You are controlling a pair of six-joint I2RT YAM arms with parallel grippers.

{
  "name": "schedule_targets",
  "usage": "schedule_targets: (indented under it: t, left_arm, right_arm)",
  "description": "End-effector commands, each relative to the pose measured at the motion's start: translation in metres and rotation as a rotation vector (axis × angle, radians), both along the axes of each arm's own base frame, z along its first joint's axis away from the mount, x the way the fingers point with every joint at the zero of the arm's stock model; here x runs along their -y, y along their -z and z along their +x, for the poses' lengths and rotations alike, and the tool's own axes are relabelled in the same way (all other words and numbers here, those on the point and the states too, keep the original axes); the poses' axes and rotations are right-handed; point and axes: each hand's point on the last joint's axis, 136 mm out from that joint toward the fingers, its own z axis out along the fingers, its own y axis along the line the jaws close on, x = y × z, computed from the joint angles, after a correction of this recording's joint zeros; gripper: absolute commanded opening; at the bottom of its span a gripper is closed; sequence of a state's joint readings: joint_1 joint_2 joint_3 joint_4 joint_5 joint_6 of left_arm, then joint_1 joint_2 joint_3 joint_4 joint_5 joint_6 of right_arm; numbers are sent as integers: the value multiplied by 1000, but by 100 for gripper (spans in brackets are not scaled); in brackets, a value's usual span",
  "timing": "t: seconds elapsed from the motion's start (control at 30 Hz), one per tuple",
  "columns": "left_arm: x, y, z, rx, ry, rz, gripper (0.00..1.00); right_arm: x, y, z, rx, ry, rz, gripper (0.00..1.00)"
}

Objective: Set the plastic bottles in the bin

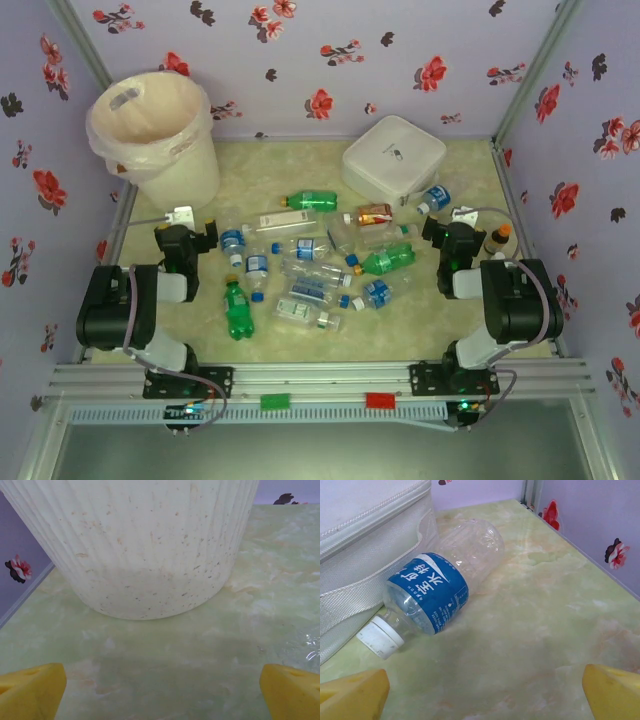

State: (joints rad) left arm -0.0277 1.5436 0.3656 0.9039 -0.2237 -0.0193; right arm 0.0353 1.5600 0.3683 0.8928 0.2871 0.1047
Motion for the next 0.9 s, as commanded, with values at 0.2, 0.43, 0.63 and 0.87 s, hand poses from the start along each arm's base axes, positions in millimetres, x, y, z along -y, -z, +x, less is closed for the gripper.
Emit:
schedule_targets:
  t: [0.2, 0.43, 0.63, 0.87]
  left_arm:
    - [-2, -8, 6, 27, -6, -8, 100]
    - [-2, -8, 6, 23, -5, -8, 100]
    - [-2, -8, 7, 23, 1, -11, 100]
    - [-2, -8, 6, 25, 0, -11, 100]
  right_arm:
    - [-2, -6, 4, 19, -9, -4, 100]
    - [-2, -6, 5, 16, -10, -1, 100]
    - [-2, -5, 5, 14, -12, 2, 100]
    - [-2, -7, 4, 21, -12, -1, 100]
